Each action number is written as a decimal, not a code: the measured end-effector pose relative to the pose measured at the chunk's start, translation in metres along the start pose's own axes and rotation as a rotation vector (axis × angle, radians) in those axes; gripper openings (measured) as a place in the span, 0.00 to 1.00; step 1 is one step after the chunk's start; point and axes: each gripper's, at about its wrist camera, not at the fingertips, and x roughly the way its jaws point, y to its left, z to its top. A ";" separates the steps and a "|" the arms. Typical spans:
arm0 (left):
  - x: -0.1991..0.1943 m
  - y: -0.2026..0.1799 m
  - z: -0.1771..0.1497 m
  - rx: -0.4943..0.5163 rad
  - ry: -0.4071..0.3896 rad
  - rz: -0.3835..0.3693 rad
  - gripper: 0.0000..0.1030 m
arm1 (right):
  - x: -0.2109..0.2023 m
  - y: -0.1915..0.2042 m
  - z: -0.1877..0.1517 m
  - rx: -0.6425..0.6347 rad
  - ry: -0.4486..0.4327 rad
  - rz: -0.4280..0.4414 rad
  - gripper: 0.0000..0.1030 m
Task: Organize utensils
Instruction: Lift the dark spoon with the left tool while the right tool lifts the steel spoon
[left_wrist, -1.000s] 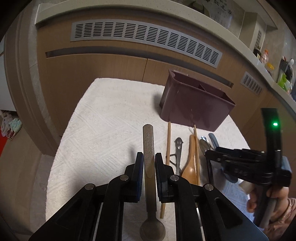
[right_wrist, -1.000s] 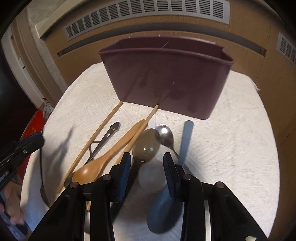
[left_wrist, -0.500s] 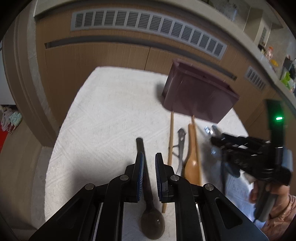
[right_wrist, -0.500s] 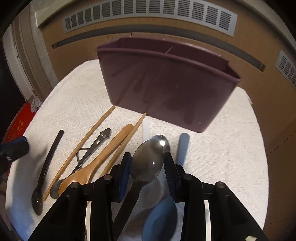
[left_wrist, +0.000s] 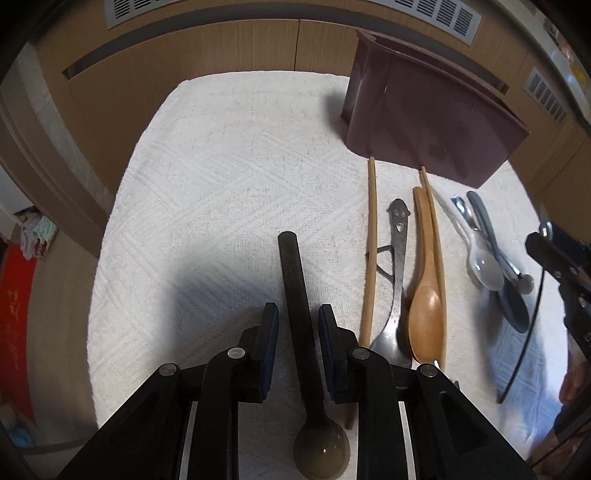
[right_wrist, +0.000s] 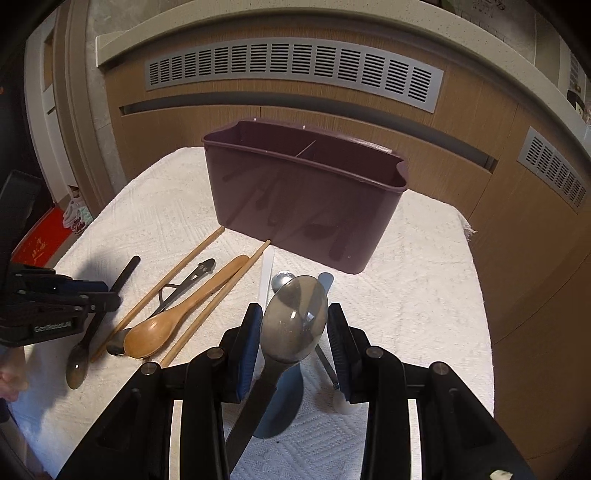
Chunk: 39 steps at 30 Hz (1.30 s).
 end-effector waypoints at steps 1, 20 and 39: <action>0.001 -0.003 0.003 0.016 0.009 0.008 0.25 | -0.001 -0.001 -0.002 0.002 -0.002 0.002 0.32; -0.077 -0.019 -0.022 0.014 -0.346 -0.096 0.12 | -0.018 -0.025 -0.013 0.103 -0.038 0.084 0.32; -0.112 -0.027 -0.033 0.036 -0.445 -0.117 0.12 | -0.054 -0.019 -0.014 0.068 -0.116 0.029 0.31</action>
